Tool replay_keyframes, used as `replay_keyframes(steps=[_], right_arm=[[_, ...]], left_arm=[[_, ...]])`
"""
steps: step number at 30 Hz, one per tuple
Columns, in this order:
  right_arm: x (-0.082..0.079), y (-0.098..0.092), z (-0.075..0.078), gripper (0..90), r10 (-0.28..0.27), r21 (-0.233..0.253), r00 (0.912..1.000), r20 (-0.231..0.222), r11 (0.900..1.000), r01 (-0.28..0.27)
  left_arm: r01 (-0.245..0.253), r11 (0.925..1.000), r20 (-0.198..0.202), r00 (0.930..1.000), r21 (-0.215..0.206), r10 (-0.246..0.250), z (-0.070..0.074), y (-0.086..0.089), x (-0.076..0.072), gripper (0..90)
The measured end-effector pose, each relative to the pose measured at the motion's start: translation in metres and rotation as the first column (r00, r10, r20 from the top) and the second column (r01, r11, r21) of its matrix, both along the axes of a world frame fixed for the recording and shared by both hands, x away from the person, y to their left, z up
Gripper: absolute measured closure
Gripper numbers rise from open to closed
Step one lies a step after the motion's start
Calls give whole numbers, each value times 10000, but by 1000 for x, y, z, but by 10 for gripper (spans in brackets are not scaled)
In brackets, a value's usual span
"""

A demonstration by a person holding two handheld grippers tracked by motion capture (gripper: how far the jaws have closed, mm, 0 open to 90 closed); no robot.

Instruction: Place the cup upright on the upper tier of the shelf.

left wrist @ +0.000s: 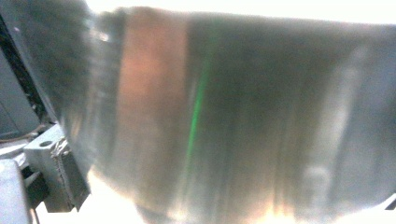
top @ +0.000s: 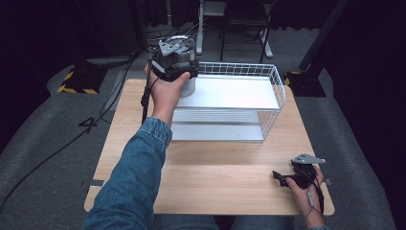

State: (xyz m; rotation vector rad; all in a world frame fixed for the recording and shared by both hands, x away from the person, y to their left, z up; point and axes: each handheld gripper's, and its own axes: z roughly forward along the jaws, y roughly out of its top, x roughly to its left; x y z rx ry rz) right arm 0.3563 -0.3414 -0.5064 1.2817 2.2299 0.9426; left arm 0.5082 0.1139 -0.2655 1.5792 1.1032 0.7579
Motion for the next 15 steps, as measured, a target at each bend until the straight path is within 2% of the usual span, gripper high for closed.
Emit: replay_keyframes(steps=[8,15], right_arm=[[0,0,0,41,73,2,10000,12,10000,-73],[0,0,0,42,77,11,10000,6,10000,-77]], left_arm=[[-169,9996,426,9989,-235,179,-5,-2,-1,29],[-211,9995,423,9989,-242,221,-5,-2,-2,28]])
